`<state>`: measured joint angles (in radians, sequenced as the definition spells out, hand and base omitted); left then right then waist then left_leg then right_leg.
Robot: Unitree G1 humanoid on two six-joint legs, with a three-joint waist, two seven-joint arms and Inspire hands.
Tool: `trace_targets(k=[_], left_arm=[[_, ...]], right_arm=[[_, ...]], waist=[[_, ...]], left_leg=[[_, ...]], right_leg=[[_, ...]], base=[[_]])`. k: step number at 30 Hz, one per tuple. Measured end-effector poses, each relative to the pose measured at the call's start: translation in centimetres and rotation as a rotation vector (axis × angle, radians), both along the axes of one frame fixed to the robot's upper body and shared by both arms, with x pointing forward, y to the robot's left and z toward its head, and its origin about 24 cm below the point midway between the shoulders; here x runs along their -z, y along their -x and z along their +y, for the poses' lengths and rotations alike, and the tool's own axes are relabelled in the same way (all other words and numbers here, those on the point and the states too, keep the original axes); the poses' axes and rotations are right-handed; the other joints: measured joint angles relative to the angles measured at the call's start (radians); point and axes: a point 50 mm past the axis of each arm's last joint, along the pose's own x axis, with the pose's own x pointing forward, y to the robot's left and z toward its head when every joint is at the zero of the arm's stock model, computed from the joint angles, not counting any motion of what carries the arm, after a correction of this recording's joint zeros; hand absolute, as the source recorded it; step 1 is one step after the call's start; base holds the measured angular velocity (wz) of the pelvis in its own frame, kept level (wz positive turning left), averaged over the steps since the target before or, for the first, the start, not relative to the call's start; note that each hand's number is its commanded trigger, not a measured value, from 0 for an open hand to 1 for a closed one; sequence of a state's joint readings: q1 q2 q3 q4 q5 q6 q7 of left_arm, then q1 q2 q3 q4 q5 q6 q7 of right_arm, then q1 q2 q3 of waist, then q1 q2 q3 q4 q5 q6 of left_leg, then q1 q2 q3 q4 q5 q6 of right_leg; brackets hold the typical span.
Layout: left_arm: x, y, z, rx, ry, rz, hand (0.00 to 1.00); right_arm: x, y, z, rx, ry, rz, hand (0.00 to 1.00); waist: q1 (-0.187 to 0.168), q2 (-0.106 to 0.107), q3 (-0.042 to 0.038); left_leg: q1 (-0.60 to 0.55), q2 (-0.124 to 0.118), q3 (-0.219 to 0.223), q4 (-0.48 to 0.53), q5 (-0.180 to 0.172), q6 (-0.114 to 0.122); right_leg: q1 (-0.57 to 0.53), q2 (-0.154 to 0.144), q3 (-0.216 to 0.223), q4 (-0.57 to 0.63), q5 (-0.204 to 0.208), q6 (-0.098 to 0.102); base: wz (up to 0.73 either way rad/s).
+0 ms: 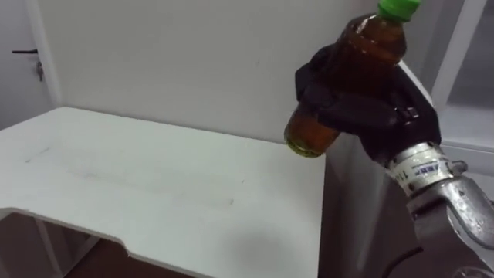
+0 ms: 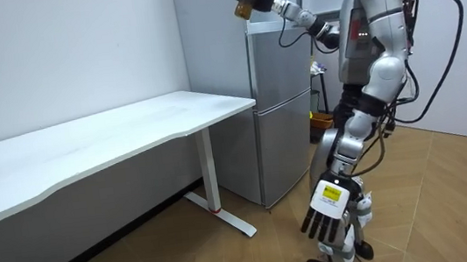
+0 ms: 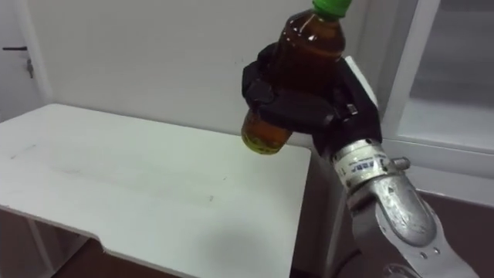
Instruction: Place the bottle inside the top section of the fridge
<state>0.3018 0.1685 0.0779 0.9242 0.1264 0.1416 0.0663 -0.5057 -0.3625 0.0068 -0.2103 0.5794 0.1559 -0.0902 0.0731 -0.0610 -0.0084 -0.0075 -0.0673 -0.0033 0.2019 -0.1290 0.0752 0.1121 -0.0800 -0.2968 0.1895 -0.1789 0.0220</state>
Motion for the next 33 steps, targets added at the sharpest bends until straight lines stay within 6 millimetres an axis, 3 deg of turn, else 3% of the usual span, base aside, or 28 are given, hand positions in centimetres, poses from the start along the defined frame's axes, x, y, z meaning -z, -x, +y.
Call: trace_targets(k=[9, 17, 25, 33], left_arm=[[-0.2, 0.2, 0.5, -0.034, -0.004, -0.019, 0.0], [-0.1, 0.4, 0.5, -0.034, 0.005, -0.012, 0.0], [-0.1, 0.9, 0.5, -0.046, 0.02, -0.014, 0.0], [-0.2, 0.8, 0.7, -0.048, 0.011, -0.026, 0.0]], right_arm=[[-2.3, 1.3, -3.5, 0.115, 0.033, -0.09, 1.0], [-2.7, 1.5, -4.0, 0.137, 0.072, -0.098, 1.0], [-2.5, 1.5, -4.6, 0.153, 0.067, -0.088, 1.0], [-0.9, 1.0, -7.7, 0.277, 0.044, -0.003, 1.0]], waist=[[-0.044, -0.009, -0.0023], [-0.074, -0.012, -0.0018], [-0.105, -0.016, 0.0004], [-0.105, -0.007, 0.0066]], left_leg=[[0.003, 0.012, 0.036, 0.003, -0.015, -0.002], [0.013, 0.026, 0.069, 0.001, -0.025, -0.009], [0.022, 0.036, 0.086, 0.005, -0.036, -0.011], [0.019, 0.039, 0.087, 0.012, -0.04, -0.015]], right_leg=[[-0.015, 0.01, 0.046, -0.001, 0.002, -0.003], [-0.015, 0.017, 0.053, -0.002, 0.006, -0.007], [-0.008, 0.024, 0.061, -0.004, 0.007, -0.009], [-0.012, 0.027, 0.06, -0.004, 0.007, -0.009]], base=[[-0.15], [-0.13], [-0.05], [0.0]])
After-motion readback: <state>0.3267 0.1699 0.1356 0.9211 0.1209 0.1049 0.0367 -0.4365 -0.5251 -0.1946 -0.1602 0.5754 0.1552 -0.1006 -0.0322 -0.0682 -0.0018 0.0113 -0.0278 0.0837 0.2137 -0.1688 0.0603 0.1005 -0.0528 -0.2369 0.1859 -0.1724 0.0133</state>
